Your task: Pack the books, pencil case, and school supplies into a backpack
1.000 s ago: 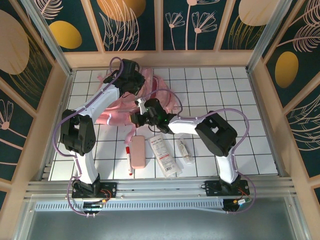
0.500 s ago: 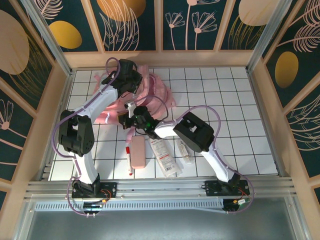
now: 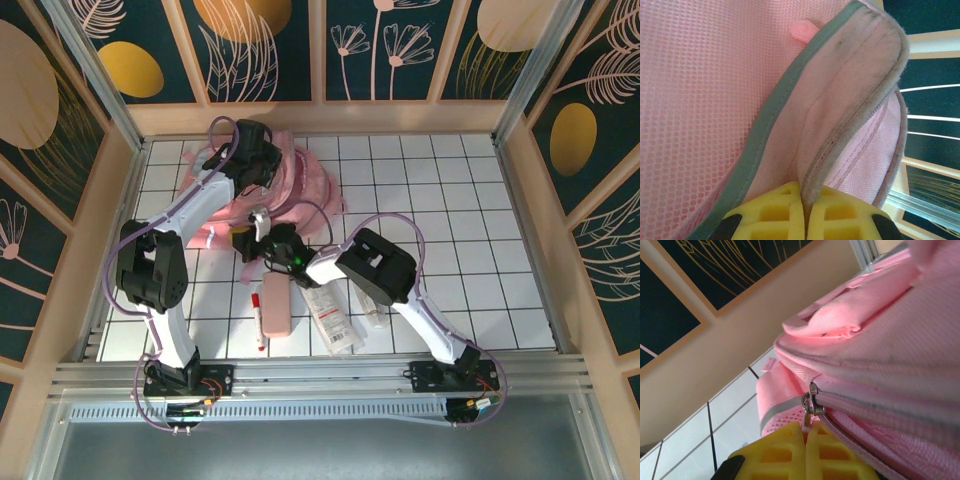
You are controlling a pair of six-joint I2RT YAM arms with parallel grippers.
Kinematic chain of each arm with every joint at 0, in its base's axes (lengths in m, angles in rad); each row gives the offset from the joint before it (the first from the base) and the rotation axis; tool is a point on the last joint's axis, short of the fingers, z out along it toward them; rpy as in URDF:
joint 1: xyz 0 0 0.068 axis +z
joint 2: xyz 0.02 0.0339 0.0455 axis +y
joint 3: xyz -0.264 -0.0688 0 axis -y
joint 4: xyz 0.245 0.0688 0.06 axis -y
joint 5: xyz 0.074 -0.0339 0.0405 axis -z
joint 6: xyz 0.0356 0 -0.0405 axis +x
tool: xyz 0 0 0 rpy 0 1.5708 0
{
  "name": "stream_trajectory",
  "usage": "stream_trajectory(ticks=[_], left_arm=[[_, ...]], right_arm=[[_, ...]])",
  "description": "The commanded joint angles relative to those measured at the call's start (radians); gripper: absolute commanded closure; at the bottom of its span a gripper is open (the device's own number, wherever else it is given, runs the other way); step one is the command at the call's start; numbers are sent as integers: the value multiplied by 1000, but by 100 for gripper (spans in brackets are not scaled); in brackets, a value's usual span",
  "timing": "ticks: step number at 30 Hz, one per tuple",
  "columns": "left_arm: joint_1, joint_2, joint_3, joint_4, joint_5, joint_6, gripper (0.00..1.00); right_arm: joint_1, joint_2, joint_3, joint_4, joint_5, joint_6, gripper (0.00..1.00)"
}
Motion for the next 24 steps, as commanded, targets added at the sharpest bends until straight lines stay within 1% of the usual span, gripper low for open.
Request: stream_trajectory(ticks=[1,7,9,10,11,13,17,19,22,24], left_arm=[[-15,-74,11,216,39,-64,100],[-35,-76,11,208,34,-63,100],[-38,-76,17,203,37,-60,100],[-38,-79,15,205,36,-61,100],[-37,-83,10,211,33,-58,100],[-35,-95,0,234,23,-38,100],[-25,-110,28,210,1,74,100],[-12,-121,6,212,12,98,100],[11,-125,-63,270,79,120,100],[19,-115,-97,290,125,152,100]], right_arm=[[68,-23,-14,117,-40,-14,100],[78,45,93,-46,-69,-50,100],[87,56,102,-70,-70,-72,100],[88,56,101,-71,-83,-80,99],[88,49,95,-71,-98,-88,94],[89,5,58,-64,-95,-108,86],[76,-141,-89,-28,-87,-163,69],[69,-227,-166,-36,-62,-175,64],[69,-378,-312,-46,-14,-224,56],[59,-474,-414,-39,8,-210,55]])
